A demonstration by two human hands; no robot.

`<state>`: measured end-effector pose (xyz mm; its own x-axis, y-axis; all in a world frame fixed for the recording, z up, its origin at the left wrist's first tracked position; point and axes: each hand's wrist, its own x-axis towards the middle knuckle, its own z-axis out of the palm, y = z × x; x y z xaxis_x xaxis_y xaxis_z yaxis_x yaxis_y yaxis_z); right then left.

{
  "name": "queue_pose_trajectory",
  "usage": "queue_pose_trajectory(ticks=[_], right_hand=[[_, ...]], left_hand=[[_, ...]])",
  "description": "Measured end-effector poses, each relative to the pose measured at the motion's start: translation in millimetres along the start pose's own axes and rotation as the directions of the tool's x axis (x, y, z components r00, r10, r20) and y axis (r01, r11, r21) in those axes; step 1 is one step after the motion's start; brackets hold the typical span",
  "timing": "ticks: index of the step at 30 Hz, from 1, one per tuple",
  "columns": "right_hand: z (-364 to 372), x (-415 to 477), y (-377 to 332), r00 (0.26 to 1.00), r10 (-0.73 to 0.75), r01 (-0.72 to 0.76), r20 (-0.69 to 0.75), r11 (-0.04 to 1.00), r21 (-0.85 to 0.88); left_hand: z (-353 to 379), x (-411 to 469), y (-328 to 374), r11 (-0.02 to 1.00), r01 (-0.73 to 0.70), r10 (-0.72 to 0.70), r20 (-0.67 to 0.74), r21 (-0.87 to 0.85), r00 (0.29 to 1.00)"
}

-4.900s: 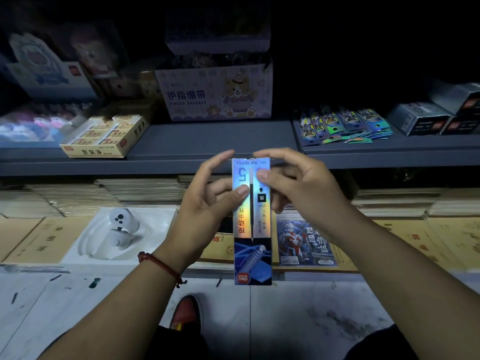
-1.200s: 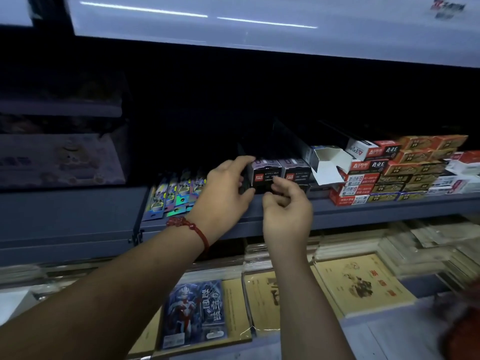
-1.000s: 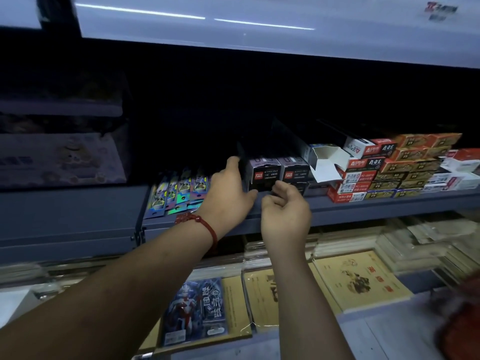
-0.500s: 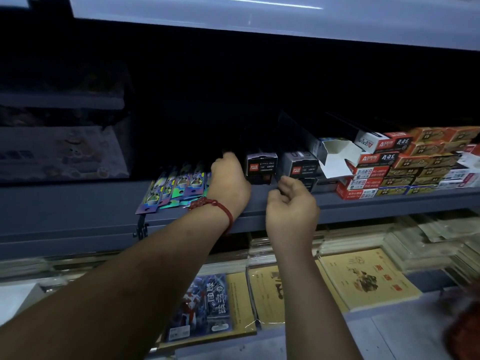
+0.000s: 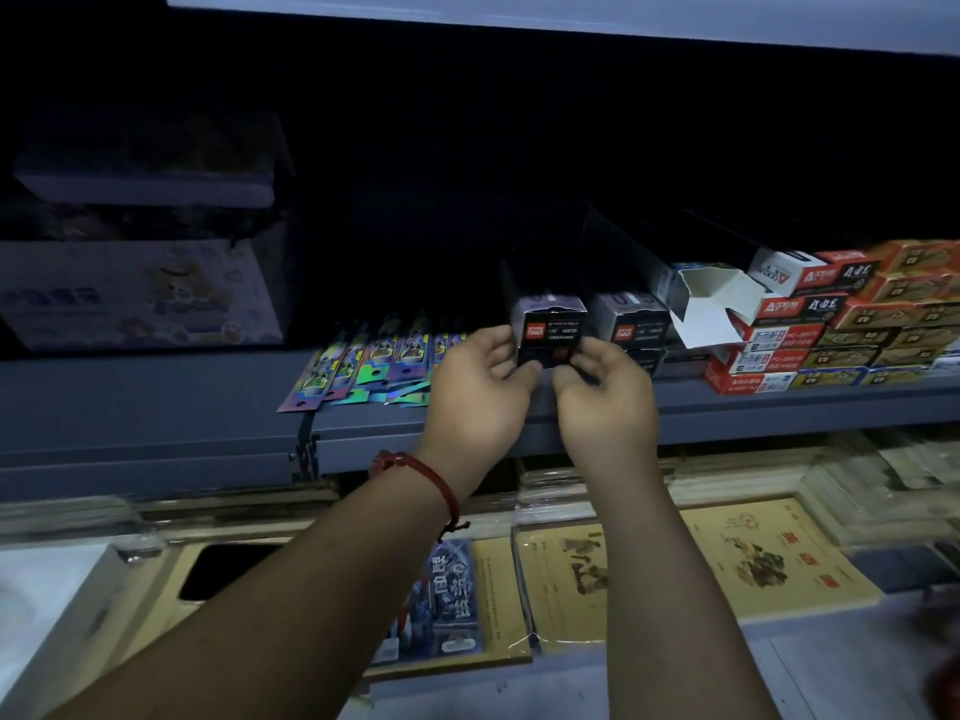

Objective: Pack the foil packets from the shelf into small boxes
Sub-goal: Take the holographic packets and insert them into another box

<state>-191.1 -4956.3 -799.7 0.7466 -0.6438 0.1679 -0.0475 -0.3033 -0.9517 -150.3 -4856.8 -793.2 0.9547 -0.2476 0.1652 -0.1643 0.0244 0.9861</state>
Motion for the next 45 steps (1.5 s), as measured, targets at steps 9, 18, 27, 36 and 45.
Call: queue_pose_trajectory(ticks=[9, 18, 27, 36, 45], right_hand=[[-11.8, -15.8, -3.6, 0.987, 0.016, 0.001, -0.158, 0.994, 0.108], [-5.1, -19.0, -1.6, 0.971, -0.037, 0.059, -0.238, 0.995, 0.085], [-5.0, -15.1, 2.9, 0.974, -0.074, 0.083, -0.216, 0.996, 0.029], [-7.2, -15.0, 4.9, 0.973, -0.090, 0.099, -0.210, 0.995, 0.030], [-6.7, -14.5, 4.6, 0.970, -0.087, 0.097, -0.225, 0.995, 0.035]], left_hand=[[-3.6, -18.5, -7.4, 0.995, -0.085, 0.091, -0.140, 0.044, 0.986], [-2.8, -7.0, -6.9, 0.997, -0.055, 0.063, -0.158, 0.058, 0.985], [1.3, -1.5, -9.0, 0.980, -0.099, 0.121, -0.123, 0.171, 0.985], [3.3, 2.7, -10.2, 0.976, -0.092, 0.117, -0.123, 0.199, 0.985], [3.4, 2.8, -16.4, 0.975, -0.094, 0.125, -0.147, 0.202, 0.981]])
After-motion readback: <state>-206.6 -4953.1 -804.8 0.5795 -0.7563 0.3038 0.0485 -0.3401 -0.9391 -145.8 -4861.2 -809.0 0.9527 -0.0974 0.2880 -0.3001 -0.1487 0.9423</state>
